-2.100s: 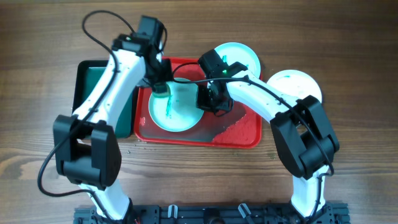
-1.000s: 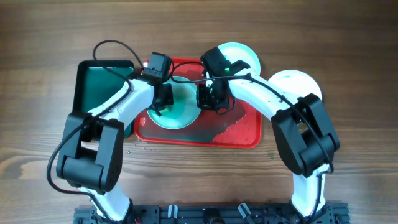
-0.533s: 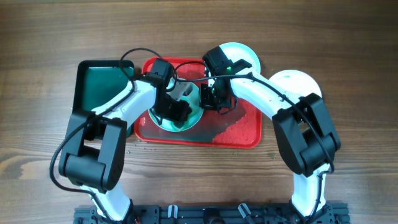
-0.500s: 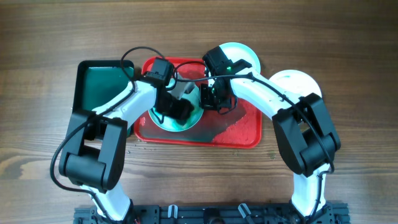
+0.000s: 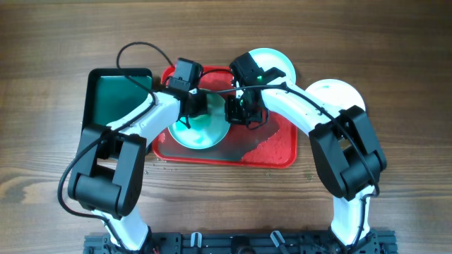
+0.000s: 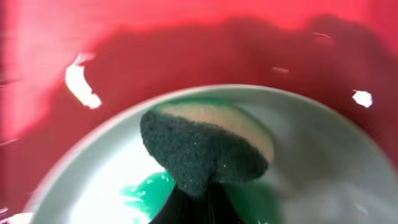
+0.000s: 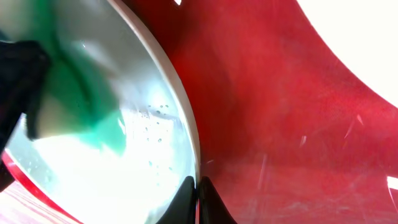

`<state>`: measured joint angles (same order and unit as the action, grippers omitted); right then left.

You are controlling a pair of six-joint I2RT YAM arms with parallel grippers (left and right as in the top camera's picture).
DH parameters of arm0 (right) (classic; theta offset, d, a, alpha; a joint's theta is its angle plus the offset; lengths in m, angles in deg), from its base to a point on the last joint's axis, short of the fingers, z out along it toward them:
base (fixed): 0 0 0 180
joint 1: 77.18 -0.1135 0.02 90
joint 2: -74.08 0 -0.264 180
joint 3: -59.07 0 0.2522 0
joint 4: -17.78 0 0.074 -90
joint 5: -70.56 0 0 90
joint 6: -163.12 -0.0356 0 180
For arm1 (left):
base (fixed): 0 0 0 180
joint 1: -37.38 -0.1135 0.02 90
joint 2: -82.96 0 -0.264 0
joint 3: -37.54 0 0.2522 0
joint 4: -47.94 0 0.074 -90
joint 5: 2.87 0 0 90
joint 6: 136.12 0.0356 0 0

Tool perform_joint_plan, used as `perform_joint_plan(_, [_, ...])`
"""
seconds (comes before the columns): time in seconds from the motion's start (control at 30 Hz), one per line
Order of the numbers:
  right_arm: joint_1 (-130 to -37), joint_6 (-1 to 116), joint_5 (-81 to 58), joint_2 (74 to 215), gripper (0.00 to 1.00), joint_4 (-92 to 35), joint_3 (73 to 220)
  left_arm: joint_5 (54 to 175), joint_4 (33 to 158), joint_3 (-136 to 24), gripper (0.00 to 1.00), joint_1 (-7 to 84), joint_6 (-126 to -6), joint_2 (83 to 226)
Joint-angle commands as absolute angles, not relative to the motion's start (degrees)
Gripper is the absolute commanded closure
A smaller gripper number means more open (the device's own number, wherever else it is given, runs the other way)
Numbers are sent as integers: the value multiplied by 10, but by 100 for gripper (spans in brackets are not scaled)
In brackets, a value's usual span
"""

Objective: Clean dirty plates on tray and stack at the side
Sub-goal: 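Scrub the centered plate with the sponge while right gripper holds rim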

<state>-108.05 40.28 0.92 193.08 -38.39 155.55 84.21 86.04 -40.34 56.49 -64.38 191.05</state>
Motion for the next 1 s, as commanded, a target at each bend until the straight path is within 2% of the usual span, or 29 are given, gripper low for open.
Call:
perform_joint_plan(0.0, [-1083, 416, 13, 1937, 96, -385, 1564, 696, 901, -396, 96, 561, -725, 1919])
perform_joint_plan(0.07, [-1083, 416, 13, 1937, 96, -385, 1564, 745, 933, -396, 96, 563, -715, 1919])
perform_joint_plan(0.13, [-1083, 416, 13, 1937, 96, -385, 1564, 852, 968, -396, 96, 565, -660, 1919])
perform_joint_plan(0.3, [-1083, 416, 13, 1937, 96, -385, 1564, 1235, 1035, -397, 96, 565, -427, 1919])
perform_joint_plan(0.37, [-1083, 416, 13, 1937, 95, -385, 1564, 1277, 1025, -397, 96, 565, -397, 1919])
perform_joint_plan(0.43, [-1083, 416, 13, 1937, 96, -385, 1564, 1258, 980, -397, 96, 564, -405, 1919])
perform_joint_plan(0.5, [-1083, 416, 13, 1937, 96, -385, 1564, 1176, 931, -397, 96, 563, -456, 1919])
perform_joint_plan(0.67, [-1083, 416, 13, 1937, 96, -385, 1564, 864, 864, -396, 96, 563, -592, 1919])
perform_joint_plan(0.8, [-1083, 416, 13, 1937, 96, -385, 1564, 689, 884, -396, 96, 563, -660, 1919])
perform_joint_plan(0.87, [-1083, 416, 13, 1937, 96, -385, 1564, 649, 932, -396, 96, 563, -701, 1919])
perform_joint_plan(0.97, [-1083, 416, 13, 1937, 96, -385, 1564, 657, 992, -396, 96, 565, -725, 1919])
